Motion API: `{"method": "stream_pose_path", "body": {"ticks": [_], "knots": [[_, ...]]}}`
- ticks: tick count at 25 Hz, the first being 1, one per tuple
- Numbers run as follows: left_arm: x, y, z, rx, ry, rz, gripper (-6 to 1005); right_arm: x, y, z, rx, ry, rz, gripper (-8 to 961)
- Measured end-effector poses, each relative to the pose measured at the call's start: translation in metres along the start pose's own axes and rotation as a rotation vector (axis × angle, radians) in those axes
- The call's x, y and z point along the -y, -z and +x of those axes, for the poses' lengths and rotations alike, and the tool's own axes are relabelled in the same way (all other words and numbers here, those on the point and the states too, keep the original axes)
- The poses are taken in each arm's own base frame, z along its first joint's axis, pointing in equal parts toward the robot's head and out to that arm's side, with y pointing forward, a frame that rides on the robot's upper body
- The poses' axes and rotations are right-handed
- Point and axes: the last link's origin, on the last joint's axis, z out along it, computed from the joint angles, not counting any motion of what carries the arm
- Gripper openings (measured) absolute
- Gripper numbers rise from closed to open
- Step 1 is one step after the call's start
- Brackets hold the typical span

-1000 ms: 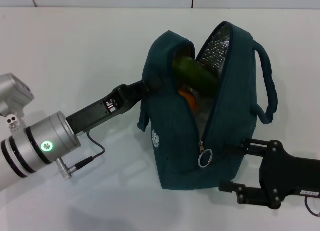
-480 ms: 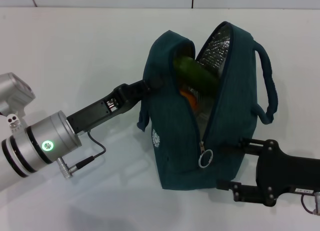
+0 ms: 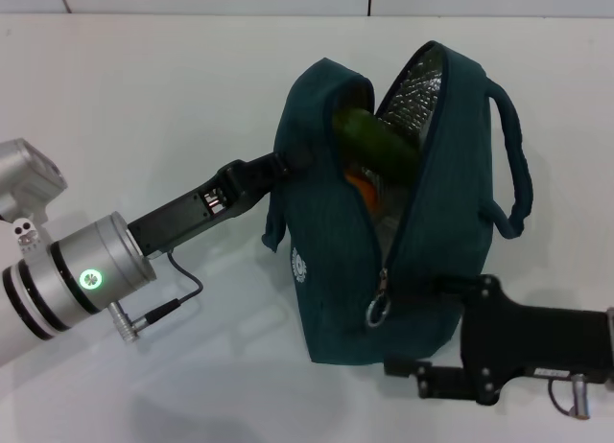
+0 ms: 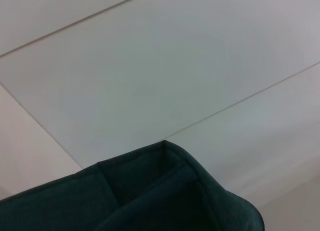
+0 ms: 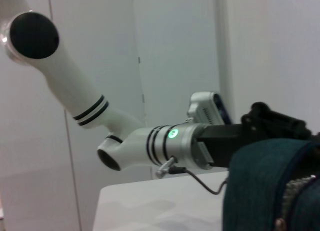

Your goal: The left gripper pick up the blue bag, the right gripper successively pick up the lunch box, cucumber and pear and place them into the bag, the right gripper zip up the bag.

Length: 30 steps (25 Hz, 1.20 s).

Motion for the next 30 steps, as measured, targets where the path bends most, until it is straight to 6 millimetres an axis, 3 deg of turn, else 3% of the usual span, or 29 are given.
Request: {"method": "stream_pose_path", "body": {"ticks": [9,30], "knots": [[0.000,0.001,0.000,-0.001,0.001,0.001,90,-0.004,-0.011,-0.002,0.001,0.007,-0.041,668],[0.000,0.008,-0.005,-0.009,0.013,0.002,96,-0.002,0.000,0.002,0.027,-0.034,0.054,663]]}}
